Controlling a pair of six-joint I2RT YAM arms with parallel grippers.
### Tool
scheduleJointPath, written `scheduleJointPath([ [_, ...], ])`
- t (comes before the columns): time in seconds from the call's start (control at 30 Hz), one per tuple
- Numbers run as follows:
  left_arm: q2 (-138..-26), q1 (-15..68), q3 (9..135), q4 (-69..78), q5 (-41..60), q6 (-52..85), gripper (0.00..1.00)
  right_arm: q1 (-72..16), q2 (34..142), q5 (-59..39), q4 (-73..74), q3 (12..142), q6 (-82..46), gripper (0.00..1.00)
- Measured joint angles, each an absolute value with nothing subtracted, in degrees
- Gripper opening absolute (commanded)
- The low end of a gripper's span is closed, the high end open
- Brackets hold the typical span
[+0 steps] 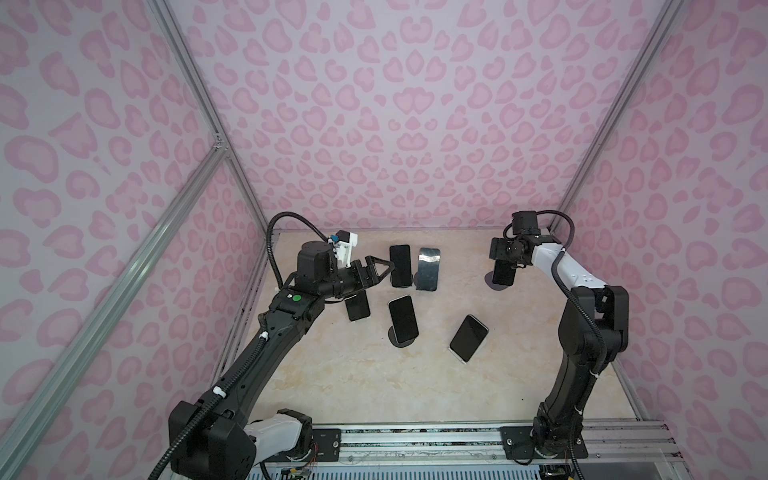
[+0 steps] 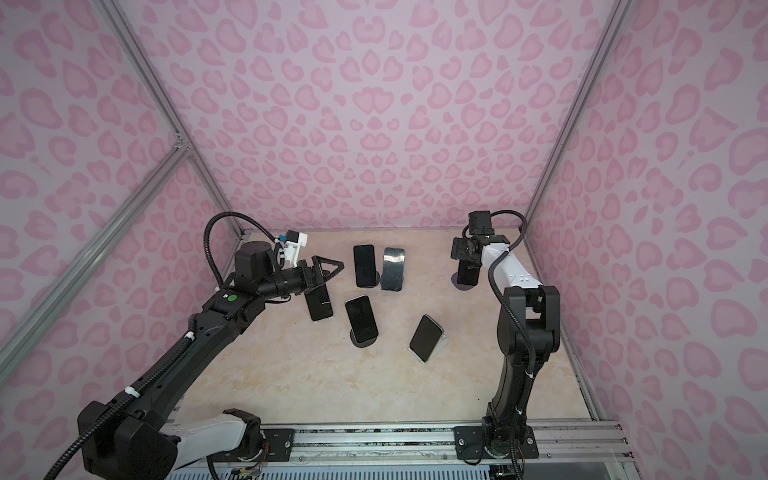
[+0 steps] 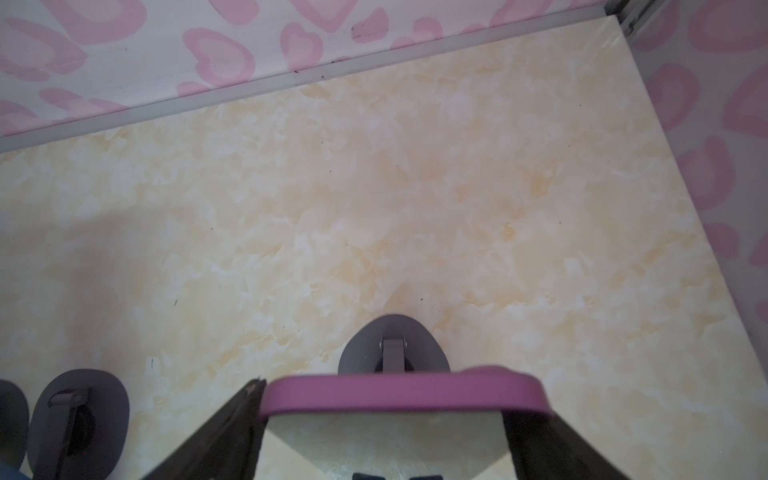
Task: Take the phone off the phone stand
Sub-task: 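Carry the held phone with the right gripper toward the robot, away from the stand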
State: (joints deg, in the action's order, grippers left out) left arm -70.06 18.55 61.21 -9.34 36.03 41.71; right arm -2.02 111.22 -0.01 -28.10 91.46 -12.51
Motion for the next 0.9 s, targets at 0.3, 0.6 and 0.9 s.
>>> scheduleJointPath([
  [0.3, -69.82, 18.55, 61.12, -9.30, 35.99, 41.34, 0.89, -1.93, 111.22, 1.50, -25.96, 90.08, -12.84, 0.75],
  [0.6, -68.49, 18.55, 60.73, -9.26, 35.29, 40.88, 0.90, -1.98, 110.32, 1.87, -25.10, 89.01, -12.21, 0.70],
  [0.9, -68.49, 18.55, 60.71, -9.23, 35.07, 40.86, 0.90, -2.59, 106.91, 1.91, -24.01, 86.61, -11.86, 0.68],
])
